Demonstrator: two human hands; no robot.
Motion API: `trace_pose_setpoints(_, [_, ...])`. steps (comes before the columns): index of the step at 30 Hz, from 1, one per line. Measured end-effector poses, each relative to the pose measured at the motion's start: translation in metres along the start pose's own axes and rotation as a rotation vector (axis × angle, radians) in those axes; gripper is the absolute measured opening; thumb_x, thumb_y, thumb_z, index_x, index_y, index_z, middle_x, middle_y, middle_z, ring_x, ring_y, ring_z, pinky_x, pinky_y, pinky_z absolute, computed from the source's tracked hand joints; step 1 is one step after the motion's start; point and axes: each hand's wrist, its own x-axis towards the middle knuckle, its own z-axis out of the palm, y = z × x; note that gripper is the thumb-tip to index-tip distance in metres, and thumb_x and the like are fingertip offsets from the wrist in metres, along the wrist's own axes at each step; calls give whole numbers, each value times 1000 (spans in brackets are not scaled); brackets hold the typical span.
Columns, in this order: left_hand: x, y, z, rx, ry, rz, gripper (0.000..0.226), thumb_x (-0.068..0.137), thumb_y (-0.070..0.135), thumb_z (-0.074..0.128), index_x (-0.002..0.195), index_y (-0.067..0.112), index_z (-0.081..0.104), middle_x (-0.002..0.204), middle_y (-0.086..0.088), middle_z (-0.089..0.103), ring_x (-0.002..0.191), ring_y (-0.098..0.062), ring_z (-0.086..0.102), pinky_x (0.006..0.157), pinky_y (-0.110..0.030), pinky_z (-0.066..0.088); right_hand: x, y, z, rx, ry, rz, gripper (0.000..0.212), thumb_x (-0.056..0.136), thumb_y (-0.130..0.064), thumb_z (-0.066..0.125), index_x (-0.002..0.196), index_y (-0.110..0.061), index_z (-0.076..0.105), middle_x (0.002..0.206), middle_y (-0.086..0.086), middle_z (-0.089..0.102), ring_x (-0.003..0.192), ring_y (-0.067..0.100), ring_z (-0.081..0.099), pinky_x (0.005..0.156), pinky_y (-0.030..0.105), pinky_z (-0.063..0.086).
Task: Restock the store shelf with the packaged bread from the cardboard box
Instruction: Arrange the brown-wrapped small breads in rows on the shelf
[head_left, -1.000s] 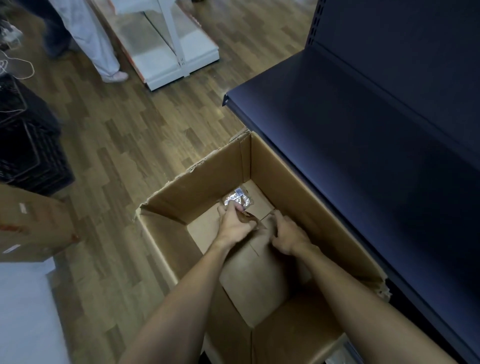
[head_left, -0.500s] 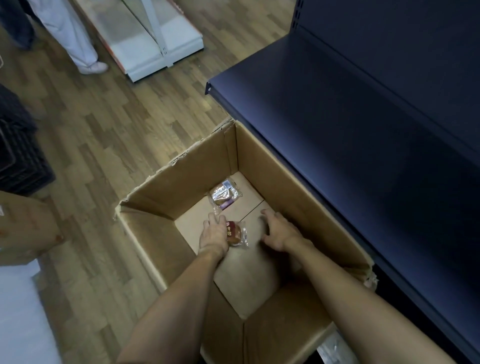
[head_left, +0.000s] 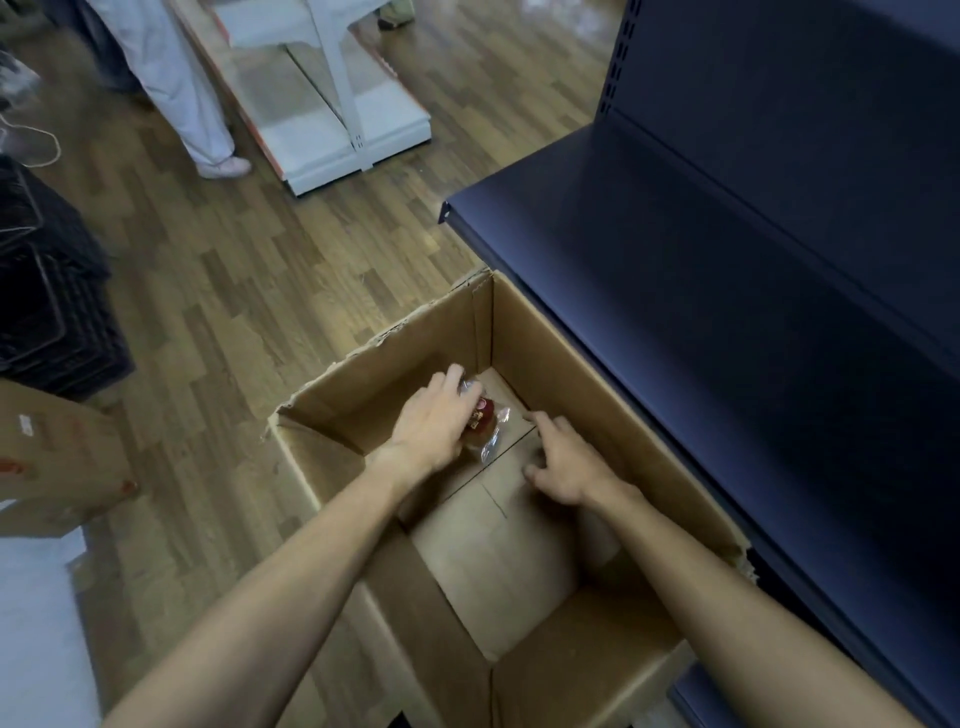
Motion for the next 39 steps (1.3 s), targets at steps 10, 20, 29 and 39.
trace_pose_setpoints(10, [-61,-41,-78,-178,348,150,64,69,33,72,127,13,52,129,-8,43,113,-25,48,86,-37,52,-63,-68,-29,-5,328,-211,98,81,-38,75,155,-32,11,148,-5,23,94,15,60,78,30,50])
trace_pose_setpoints(20, [-106,-39,-148,-290,499,214,60,72,34,66,128,18,49,124,1,43,111,-18,49,78,-35,54,-125,-154,-57,-387,680,-361,97,74,-52,76,152,-27,24,152,-2,33,122,21,53,87,35,51])
trace_pose_setpoints(29, [-123,-34,-206,-214,626,307,63,72,42,70,127,22,48,120,5,47,104,-16,52,71,-32,54,-173,-180,-101,-522,864,-329,62,82,-39,68,135,-23,40,126,-1,47,100,21,57,70,37,53])
trace_pose_setpoints(39, [-136,-12,-274,-181,752,390,92,70,38,77,148,20,31,139,4,43,114,-16,52,81,-31,54,-235,-189,-167,-652,1014,-354,55,82,-39,69,127,-19,45,123,2,47,100,25,56,58,32,42])
